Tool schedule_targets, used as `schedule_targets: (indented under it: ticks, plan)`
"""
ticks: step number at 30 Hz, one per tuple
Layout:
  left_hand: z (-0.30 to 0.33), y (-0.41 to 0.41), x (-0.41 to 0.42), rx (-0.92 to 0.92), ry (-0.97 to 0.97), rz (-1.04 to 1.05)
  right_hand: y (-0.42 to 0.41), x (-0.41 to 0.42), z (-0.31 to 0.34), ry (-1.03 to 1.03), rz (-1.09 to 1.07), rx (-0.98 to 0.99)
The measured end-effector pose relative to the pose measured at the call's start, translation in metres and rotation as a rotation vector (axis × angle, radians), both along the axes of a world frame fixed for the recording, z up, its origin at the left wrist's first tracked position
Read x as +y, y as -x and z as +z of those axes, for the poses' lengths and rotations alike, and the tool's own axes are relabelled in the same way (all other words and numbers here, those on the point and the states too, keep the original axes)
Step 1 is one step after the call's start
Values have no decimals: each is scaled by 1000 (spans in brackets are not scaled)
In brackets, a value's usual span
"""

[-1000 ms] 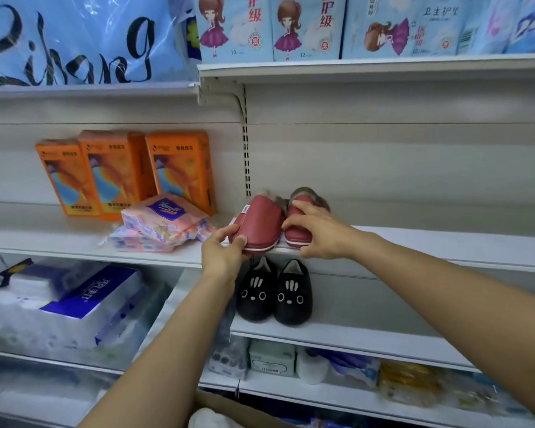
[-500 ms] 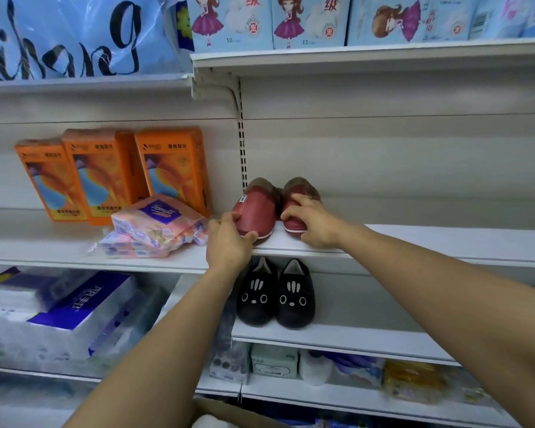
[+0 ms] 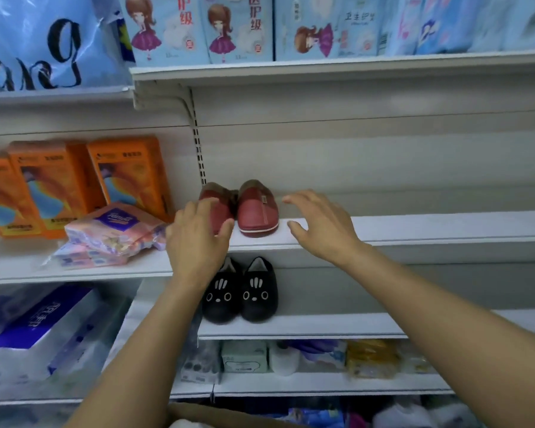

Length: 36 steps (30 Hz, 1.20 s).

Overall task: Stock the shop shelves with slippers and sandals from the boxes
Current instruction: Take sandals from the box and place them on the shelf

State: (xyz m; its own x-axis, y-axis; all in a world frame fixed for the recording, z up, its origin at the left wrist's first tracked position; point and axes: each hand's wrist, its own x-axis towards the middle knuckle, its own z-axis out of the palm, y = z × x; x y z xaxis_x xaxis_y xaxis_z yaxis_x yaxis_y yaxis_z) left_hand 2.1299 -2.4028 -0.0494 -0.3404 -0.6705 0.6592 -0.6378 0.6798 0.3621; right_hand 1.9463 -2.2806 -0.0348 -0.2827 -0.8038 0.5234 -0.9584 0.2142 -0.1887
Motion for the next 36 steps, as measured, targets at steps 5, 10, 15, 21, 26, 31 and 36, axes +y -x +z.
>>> schedule_targets:
  ticks: [5, 10, 15, 21, 26, 31, 36]
  plan:
    - [-8, 21, 84, 19, 179, -140, 30, 111, -14, 142, -132, 34]
    - [-19, 68, 197, 3, 166, -300, 71, 255, -34, 140, -292, 27]
    - [-46, 136, 318, -113, 134, -464, 111, 414, -52, 57, -476, 57]
    - [-78, 234, 464, -238, 101, -696, 155, 603, -82, -111, -710, 29]
    - [-93, 318, 579, -307, 144, -874, 186, 735, -92, -241, -913, -57]
    - [-108, 407, 675, -398, 260, -1033, 233, 831, -102, -290, -1092, -186]
    - [-125, 506, 758, -453, 236, -1160, 307, 918, -118, -285, -1201, -262]
